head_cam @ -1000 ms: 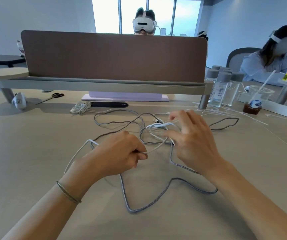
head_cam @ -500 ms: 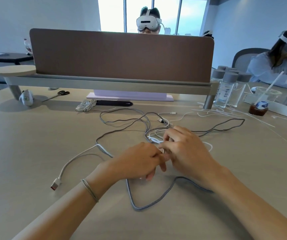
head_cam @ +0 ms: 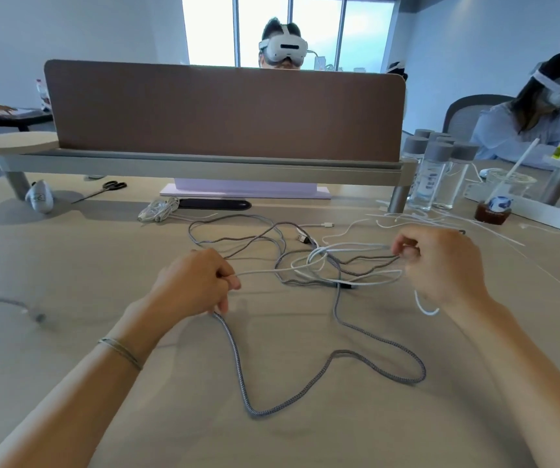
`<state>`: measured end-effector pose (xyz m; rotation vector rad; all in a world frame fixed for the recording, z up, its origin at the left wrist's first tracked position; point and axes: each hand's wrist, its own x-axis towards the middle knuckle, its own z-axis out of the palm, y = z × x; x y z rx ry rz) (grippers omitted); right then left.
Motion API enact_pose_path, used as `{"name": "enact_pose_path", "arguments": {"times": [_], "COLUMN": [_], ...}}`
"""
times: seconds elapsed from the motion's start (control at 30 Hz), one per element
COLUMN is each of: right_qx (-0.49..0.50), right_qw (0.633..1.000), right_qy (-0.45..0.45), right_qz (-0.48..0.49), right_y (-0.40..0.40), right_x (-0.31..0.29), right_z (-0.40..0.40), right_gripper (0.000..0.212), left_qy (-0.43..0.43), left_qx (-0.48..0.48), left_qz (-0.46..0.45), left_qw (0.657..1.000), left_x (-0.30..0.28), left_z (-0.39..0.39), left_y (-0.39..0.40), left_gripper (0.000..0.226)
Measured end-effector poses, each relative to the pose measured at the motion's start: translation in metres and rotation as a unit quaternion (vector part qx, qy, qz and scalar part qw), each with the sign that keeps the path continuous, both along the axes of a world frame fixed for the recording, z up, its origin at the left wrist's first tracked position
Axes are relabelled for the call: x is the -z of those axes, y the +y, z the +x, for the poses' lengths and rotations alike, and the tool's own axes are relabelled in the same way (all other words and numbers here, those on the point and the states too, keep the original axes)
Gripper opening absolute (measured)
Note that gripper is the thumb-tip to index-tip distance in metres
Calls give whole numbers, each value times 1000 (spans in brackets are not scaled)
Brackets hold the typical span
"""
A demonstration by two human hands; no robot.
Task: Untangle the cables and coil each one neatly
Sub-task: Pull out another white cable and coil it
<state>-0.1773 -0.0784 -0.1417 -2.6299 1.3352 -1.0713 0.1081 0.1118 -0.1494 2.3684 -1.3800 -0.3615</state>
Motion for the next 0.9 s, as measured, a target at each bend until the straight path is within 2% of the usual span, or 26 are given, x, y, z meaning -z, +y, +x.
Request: {"name": "enact_pose_path", "arguments": {"times": [0.1,0.2,0.3,0.37,0.4,0.43,0.5,0.6,0.67,0.73,0.8,0.87,0.9], "right_qx": [41,32,-27,-115,-172,-228,-299,-285,-241,-219,-212,-208,-206], "right_qw": [997,996,997,988,977,964,935,925,936,940,937,932,929], "right_qy": [45,73,54,3,6,28,122,187,184,181,186,189,191], "right_qz": [37,37,-50,-106,-123,-134,-146,-169,-179,-191,-206,-227,-240], "right_y": [-4,6,26,46,55,63,67,44,32,28,31,35,37], "right_x": [-1,5,9,6,7,9,21,31,29,25,24,25,26], "right_z": [-4,6,24,35,41,46,58,60,52,47,49,54,57], "right_gripper": [31,31,34,46,52,55,48,30,31,40,48,45,40], "left_qy": [58,101,86,74,74,78,85,76,41,-59,-171,-206,-198], "left_qx": [18,81,124,135,141,148,166,185,164,118,92,112,125], "left_qz": [-25,-52,-52,-54,-57,-61,-70,-76,-63,-34,-16,-13,-16], "left_qw": [998,990,987,987,986,984,980,977,984,991,981,972,972], "left_x": [1,2,0,-2,-2,-2,-3,-7,-10,-8,-5,-5,-6], "left_z": [6,-7,-15,-17,-18,-20,-23,-19,-15,-15,-19,-28,-32], "left_y": [-1,-4,-4,-4,-4,-4,-4,-2,-1,0,-1,-1,-1], "left_gripper": [22,22,24,25,26,26,26,25,24,23,19,22,33]}}
